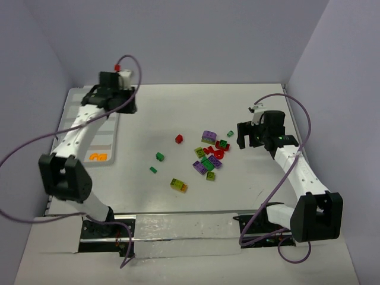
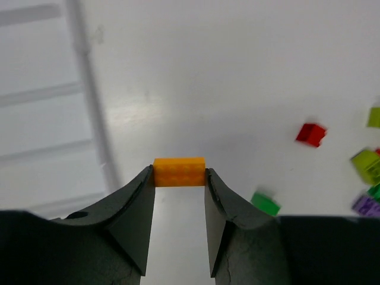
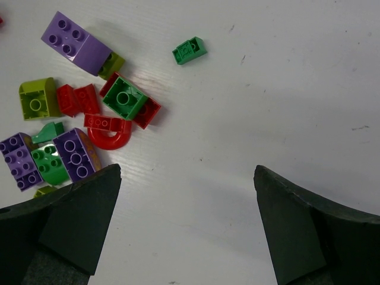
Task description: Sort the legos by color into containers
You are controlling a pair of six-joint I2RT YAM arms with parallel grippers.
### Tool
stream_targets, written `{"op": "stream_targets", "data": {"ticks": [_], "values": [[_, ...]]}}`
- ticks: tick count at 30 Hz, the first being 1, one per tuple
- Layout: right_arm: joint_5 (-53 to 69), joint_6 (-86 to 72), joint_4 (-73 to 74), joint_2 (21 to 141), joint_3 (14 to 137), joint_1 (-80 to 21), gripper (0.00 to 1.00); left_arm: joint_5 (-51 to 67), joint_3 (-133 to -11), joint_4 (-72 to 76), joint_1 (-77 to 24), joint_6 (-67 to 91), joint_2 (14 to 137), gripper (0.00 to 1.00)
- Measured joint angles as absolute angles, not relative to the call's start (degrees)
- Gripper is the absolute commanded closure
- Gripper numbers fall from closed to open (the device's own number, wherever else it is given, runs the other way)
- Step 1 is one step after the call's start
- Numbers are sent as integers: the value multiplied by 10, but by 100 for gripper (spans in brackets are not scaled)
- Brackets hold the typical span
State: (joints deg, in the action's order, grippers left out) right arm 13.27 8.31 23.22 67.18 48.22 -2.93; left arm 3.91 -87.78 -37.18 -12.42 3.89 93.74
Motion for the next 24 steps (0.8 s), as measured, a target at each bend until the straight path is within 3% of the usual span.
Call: {"op": "stream_targets", "data": {"ticks": [6,11,15,18,24], "values": [[136,84,232,672,486,-46,0,92,-718,-400,41,-34,807,80],[135,84,232,673,487,-68,0,103,-628,-409,152,-87,799,78],[131,84,232,675,488,-85,0,104,-598,-403,183,-114,808,76],[131,84,232,676,489,-94,0,102,-582,-384,188,-123,822,72],[123,90,232,677,490,-120,1,88,-563,-351,189,-125,866,48]]}}
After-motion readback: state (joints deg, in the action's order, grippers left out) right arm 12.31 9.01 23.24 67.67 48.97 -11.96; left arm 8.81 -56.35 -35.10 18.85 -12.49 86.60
